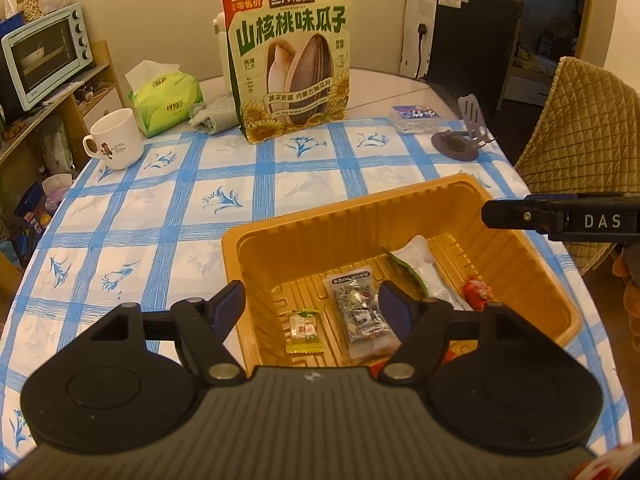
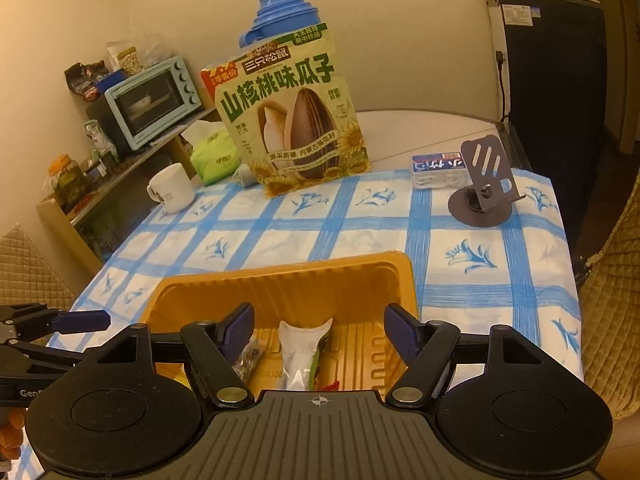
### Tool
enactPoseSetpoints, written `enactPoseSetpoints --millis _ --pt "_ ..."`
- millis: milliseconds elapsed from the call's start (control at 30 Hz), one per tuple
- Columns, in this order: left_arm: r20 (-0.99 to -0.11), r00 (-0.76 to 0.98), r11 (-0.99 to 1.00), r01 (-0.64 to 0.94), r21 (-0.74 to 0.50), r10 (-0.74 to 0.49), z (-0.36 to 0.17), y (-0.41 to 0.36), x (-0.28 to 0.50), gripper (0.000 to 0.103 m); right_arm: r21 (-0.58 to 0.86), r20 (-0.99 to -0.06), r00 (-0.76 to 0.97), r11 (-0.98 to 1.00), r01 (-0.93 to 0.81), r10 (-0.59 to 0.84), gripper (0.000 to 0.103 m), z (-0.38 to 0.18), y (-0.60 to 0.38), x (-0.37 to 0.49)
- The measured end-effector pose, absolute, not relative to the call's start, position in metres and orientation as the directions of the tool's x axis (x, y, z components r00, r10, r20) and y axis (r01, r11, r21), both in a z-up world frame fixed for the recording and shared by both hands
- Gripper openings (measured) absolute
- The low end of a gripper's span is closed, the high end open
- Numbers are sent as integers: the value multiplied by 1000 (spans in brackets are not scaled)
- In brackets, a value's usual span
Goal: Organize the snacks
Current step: 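Withdraw both tools from the tray back toward the remaining snacks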
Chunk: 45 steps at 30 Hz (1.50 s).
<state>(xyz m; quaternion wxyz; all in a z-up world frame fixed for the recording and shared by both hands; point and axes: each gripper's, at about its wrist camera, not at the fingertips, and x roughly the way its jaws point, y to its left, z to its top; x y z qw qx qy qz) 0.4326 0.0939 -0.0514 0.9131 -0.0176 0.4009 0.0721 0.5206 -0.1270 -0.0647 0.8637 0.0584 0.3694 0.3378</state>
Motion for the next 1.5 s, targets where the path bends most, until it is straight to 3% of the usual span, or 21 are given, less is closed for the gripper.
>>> enactPoseSetpoints --millis 67,133,333,767,1500 --pt "-733 672 990 -142 15 108 -47 93 427 80 356 -595 497 762 -542 632 80 -61 -130 514" --pt "-722 684 991 -135 7 99 -41 91 418 81 351 -590 506 764 -542 630 88 -56 -133 506" --pt "-707 704 993 -113 -14 70 -22 87 389 86 359 -564 528 764 -536 635 92 -39 -147 475" --pt "-677 736 995 -88 -50 31 18 77 289 89 371 -528 553 760 -533 645 94 -2 -178 375" --pt "-692 722 995 -84 -54 24 15 74 105 89 308 -625 480 759 -574 616 94 -20 -185 189"
